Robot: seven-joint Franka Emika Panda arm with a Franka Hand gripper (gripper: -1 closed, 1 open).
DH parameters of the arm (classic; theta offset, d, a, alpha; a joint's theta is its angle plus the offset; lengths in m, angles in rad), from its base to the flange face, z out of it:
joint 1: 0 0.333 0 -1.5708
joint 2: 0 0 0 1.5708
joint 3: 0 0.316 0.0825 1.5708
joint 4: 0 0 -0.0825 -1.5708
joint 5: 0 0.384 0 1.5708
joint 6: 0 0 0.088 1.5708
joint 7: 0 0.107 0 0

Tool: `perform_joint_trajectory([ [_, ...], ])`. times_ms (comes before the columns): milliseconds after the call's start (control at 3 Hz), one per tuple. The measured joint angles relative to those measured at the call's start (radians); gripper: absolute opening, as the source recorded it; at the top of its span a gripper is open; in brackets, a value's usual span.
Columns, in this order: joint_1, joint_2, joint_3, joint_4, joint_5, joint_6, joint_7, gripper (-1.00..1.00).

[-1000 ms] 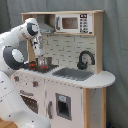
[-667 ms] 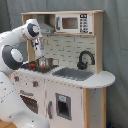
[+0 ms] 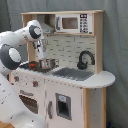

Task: Play with the kitchen

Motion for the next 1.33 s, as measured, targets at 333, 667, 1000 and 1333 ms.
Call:
perform_joint_trajectory([
  [333,0.077,0.002,-0.074,-0.065,-0.008,0.043,-0.006,-1.00],
  [667,0.151,0.001,-0.145,-0.124,-0.013,0.082,-0.009,-1.00],
  [1000,0.220,-0.001,-0.210,-0.176,-0.017,0.118,-0.010,-1.00],
  [1333,0.280,-0.003,-0.266,-0.223,-0.020,0.155,-0.010,-1.00],
])
